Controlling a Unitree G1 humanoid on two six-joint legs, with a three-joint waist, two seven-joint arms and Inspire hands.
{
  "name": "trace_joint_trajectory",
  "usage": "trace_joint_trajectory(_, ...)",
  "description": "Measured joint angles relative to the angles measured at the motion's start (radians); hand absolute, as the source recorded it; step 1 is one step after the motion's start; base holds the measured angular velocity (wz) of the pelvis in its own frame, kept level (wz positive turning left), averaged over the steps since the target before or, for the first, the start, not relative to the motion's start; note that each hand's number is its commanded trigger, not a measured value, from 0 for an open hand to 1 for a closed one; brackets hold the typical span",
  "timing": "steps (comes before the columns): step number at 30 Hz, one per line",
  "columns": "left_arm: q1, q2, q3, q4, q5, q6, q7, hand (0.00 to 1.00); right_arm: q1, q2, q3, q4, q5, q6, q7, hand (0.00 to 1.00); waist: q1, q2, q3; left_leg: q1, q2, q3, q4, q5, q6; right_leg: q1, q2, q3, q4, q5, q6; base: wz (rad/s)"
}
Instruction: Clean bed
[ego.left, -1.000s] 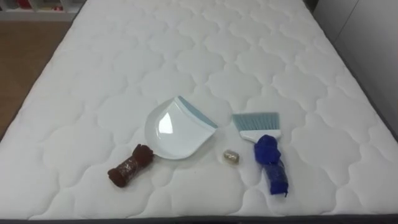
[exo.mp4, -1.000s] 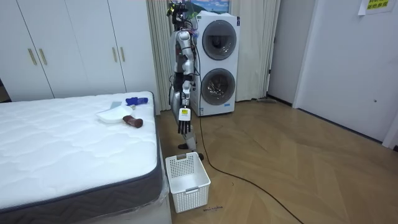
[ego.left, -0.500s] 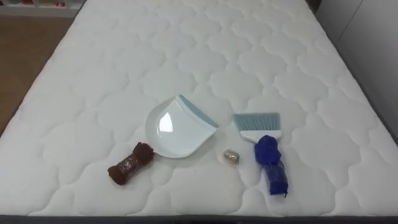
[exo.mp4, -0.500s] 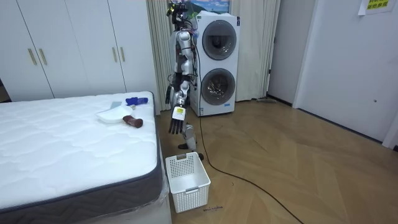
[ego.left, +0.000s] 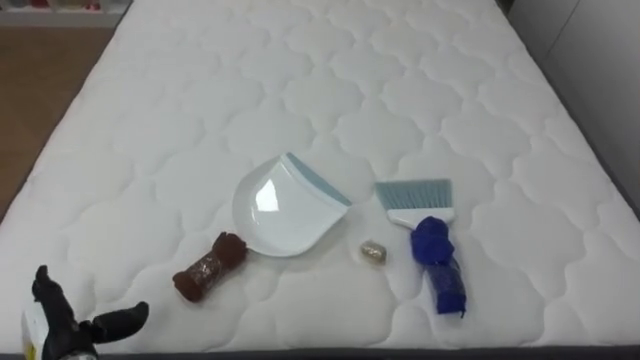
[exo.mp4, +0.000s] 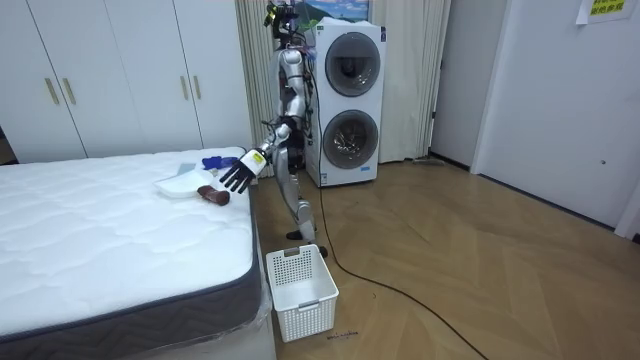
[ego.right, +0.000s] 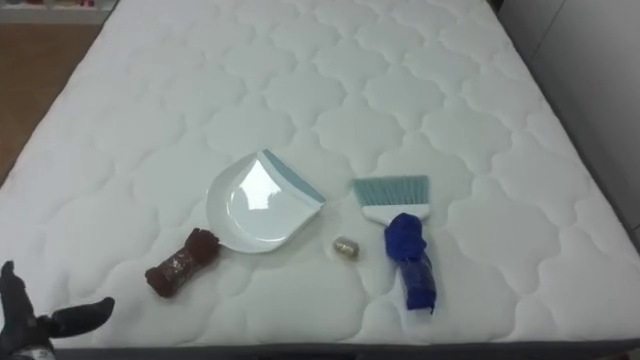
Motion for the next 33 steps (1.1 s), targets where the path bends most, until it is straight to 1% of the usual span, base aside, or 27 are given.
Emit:
trace_joint_trajectory(1,0.000,0.000,-0.007,-0.009,0.000,-0.007,0.003,0.00,0.000,0.000,0.000,0.000,0.000,0.000,0.000,0.00,-0.001,0.001,0.0003,-0.002,0.000,0.000,0.000,0.000,0.000,-0.003,0.000,-0.001,0.000,0.000,0.000,0.04)
trace_joint_trajectory(2,-0.001,0.000,-0.018,-0.021,-0.002,-0.024,0.005,0.00,-0.002,0.000,0.000,0.000,0.000,-0.001,0.000,0.00,-0.001,0.002,-0.0004,-0.009,0.000,0.001,0.001,0.000,0.000,-0.014,0.000,-0.001,0.001,0.000,0.000,0.00)
trace_joint_trajectory(3,-0.004,0.001,-0.030,-0.021,-0.007,-0.040,0.018,0.00,-0.005,0.000,0.002,0.000,0.001,-0.004,0.000,0.00,-0.004,0.004,0.0006,-0.014,-0.001,0.001,0.000,0.000,0.000,-0.017,0.000,-0.002,0.002,0.000,0.000,0.00)
trace_joint_trajectory(4,-0.005,0.003,-0.037,-0.021,-0.009,-0.043,0.023,0.00,-0.006,0.000,0.006,0.000,0.001,-0.007,0.000,0.00,-0.008,0.004,0.0006,-0.017,-0.002,0.001,0.001,0.000,0.000,-0.022,0.000,-0.002,0.002,0.000,0.000,0.00)
trace_joint_trajectory(5,-0.007,0.007,-0.049,-0.020,-0.010,-0.044,0.026,0.00,-0.011,-0.001,0.019,0.000,0.007,-0.010,0.000,0.00,-0.012,0.004,-0.0001,-0.028,-0.002,0.001,0.001,0.000,0.000,-0.032,0.000,-0.002,0.008,0.000,0.000,0.00)
trace_joint_trajectory(6,-0.015,0.009,-0.061,-0.020,-0.010,-0.044,0.027,0.00,-0.014,-0.001,0.034,0.001,0.029,-0.009,0.001,0.00,-0.014,0.003,0.0013,-0.036,0.000,0.001,0.002,0.000,0.000,-0.043,0.000,-0.002,0.012,0.001,-0.001,0.00)
trace_joint_trajectory(10,-0.049,0.009,-0.092,-0.016,-0.008,-0.044,0.041,0.00,-0.023,-0.001,0.044,0.003,0.048,-0.009,0.003,0.00,-0.015,0.001,0.0024,-0.066,0.001,0.003,0.007,0.001,0.002,-0.082,-0.003,0.000,0.021,0.003,-0.004,-0.03)
trace_joint_trajectory(13,-0.092,0.010,-0.127,0.009,-0.010,-0.044,0.059,0.00,-0.031,-0.007,0.087,0.003,0.075,-0.008,0.002,0.00,-0.017,0.003,0.0033,-0.091,0.002,0.006,0.008,0.003,0.003,-0.102,-0.003,0.005,0.022,0.010,-0.006,-0.03)
trace_joint_trajectory(14,-0.114,0.010,-0.141,0.035,-0.009,-0.044,0.061,0.00,-0.038,-0.010,0.104,0.003,0.078,-0.008,0.001,0.00,-0.017,0.004,0.0051,-0.100,0.002,0.008,0.010,0.003,0.004,-0.110,-0.003,0.005,0.022,0.010,-0.006,0.00)
trace_joint_trajectory(16,-0.141,0.010,-0.151,0.070,-0.008,-0.044,0.061,0.00,-0.052,-0.011,0.119,0.004,0.085,-0.008,0.001,0.00,-0.021,0.005,0.0059,-0.122,0.002,0.009,0.022,0.003,0.004,-0.132,-0.005,0.005,0.030,0.012,-0.007,0.00)
trace_joint_trajectory(18,-0.172,0.010,-0.152,0.100,-0.005,-0.044,0.065,0.00,-0.070,-0.012,0.133,0.006,0.107,-0.007,-0.001,0.00,-0.033,0.003,0.0068,-0.155,0.004,0.021,0.031,0.003,0.004,-0.170,-0.007,0.006,0.045,0.013,-0.009,-0.07)
trace_joint_trajectory(19,-0.181,0.010,-0.152,0.112,-0.004,-0.044,0.065,0.00,-0.077,-0.012,0.136,0.006,0.109,-0.006,-0.002,0.00,-0.035,0.003,0.0108,-0.161,0.005,0.023,0.035,0.003,0.004,-0.178,-0.007,0.007,0.050,0.013,-0.010,-0.11)
trace_joint_trajectory(20,-0.198,0.010,-0.153,0.139,-0.004,-0.044,0.065,0.00,-0.090,-0.012,0.147,0.007,0.111,-0.002,-0.002,0.00,-0.039,0.003,0.0128,-0.177,0.005,0.024,0.041,0.003,0.004,-0.197,-0.008,0.007,0.058,0.014,-0.011,-0.10)
trace_joint_trajectory(22,-0.221,0.011,-0.163,0.169,-0.004,-0.044,0.065,0.00,-0.107,-0.012,0.158,0.007,0.112,0.003,-0.003,0.00,-0.042,0.002,0.0147,-0.200,0.006,0.023,0.045,0.003,0.004,-0.222,-0.009,0.007,0.065,0.014,-0.012,-0.04)
trace_joint_trajectory(24,-0.254,0.011,-0.180,0.202,-0.003,-0.044,0.063,0.00,-0.127,-0.013,0.177,0.018,0.137,0.003,-0.003,0.00,-0.049,-0.003,0.0219,-0.228,0.006,0.023,0.061,0.003,0.004,-0.249,-0.012,0.007,0.080,0.014,-0.012,0.00)
trace_joint_trajectory(25,-0.261,0.011,-0.188,0.208,-0.003,-0.044,0.063,0.00,-0.131,-0.014,0.184,0.021,0.144,0.004,-0.004,0.00,-0.049,-0.003,0.0227,-0.237,0.006,0.023,0.067,0.003,0.004,-0.260,-0.015,0.007,0.089,0.014,-0.013,-0.05)
trace_joint_trajectory(26,-0.271,0.012,-0.204,0.216,-0.003,-0.044,0.064,0.00,-0.139,-0.018,0.199,0.029,0.148,0.004,-0.006,0.00,-0.050,-0.003,0.0256,-0.253,0.006,0.024,0.075,0.003,0.004,-0.282,-0.020,0.006,0.109,0.013,-0.013,-0.07)
trace_joint_trajectory(30,-0.302,0.012,-0.258,0.249,-0.003,-0.044,0.064,0.00,-0.173,-0.019,0.253,0.041,0.184,0.005,-0.019,0.00,-0.055,-0.003,0.0278,-0.300,0.004,0.024,0.077,0.003,0.004,-0.346,-0.029,0.005,0.143,0.013,-0.015,-0.06)
trace_joint_trajectory(31,-0.315,0.011,-0.278,0.268,-0.003,-0.044,0.062,0.00,-0.184,-0.019,0.265,0.043,0.193,0.008,-0.023,0.00,-0.057,-0.005,0.0293,-0.310,0.003,0.022,0.077,0.004,0.006,-0.361,-0.030,0.005,0.151,0.012,-0.015,-0.05)
trace_joint_trajectory(32,-0.320,0.009,-0.288,0.283,-0.002,-0.043,0.059,0.00,-0.201,-0.019,0.274,0.048,0.194,0.009,-0.025,0.00,-0.057,-0.006,0.0326,-0.311,0.003,0.021,0.077,0.004,0.006,-0.379,-0.035,0.005,0.178,0.012,-0.016,-0.18)
trace_joint_trajectory(33,-0.323,0.006,-0.300,0.297,0.003,-0.042,0.057,0.00,-0.213,-0.020,0.282,0.052,0.195,0.010,-0.027,0.00,-0.056,-0.006,0.0338,-0.311,0.002,0.014,0.077,0.004,0.006,-0.397,-0.040,0.004,0.206,0.011,-0.016,-0.24)
